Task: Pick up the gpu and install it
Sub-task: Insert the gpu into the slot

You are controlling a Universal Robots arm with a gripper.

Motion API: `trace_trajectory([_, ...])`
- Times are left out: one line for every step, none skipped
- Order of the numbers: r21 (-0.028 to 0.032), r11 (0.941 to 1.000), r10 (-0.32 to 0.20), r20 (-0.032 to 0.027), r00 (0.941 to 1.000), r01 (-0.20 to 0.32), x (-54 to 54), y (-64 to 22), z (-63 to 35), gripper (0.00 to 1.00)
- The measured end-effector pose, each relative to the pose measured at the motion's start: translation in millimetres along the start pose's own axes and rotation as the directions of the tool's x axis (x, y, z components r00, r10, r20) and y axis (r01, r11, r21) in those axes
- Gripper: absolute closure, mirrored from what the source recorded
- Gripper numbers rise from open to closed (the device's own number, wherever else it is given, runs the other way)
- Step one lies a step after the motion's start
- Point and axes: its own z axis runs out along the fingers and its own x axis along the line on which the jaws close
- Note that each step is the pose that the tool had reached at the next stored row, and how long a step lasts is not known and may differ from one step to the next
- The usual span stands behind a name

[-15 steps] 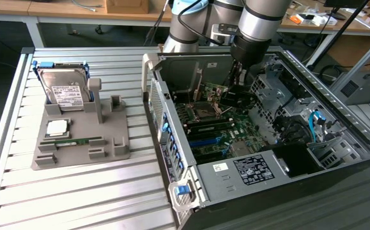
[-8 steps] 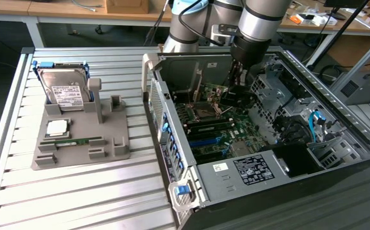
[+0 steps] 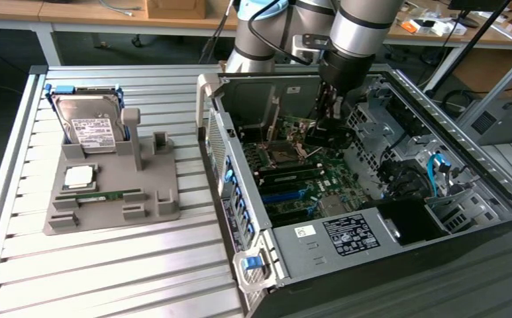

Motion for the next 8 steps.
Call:
trace_trajectory([-0.0001, 1.0000, -0.004, 0.0001, 1.0000, 0.004, 0.0, 0.0, 0.0, 0.73])
trace_trajectory([-0.0003, 1.0000, -0.009, 0.0003, 1.0000, 0.009, 0.0, 0.0, 0.0, 0.73])
trace_trajectory([-0.0005, 0.9999, -0.014, 0.0005, 0.9999, 0.014, 0.0, 0.0, 0.0, 0.73])
trace_trajectory([-0.0006, 0.9998, -0.018, 0.0007, 0.9998, 0.018, 0.0, 0.0, 0.0, 0.73])
trace_trajectory([-0.0007, 0.9997, -0.023, 0.0008, 0.9997, 0.023, 0.0, 0.0, 0.0, 0.73])
trace_trajectory([-0.0009, 0.9996, -0.029, 0.0010, 0.9996, 0.029, 0.0, 0.0, 0.1, 0.73])
trace_trajectory([-0.0010, 0.9994, -0.033, 0.0011, 0.9994, 0.033, 0.0, 0.0, 0.0, 0.73])
trace_trajectory([-0.0011, 0.9993, -0.038, 0.0013, 0.9993, 0.038, 0.0, 0.0, 0.0, 0.73])
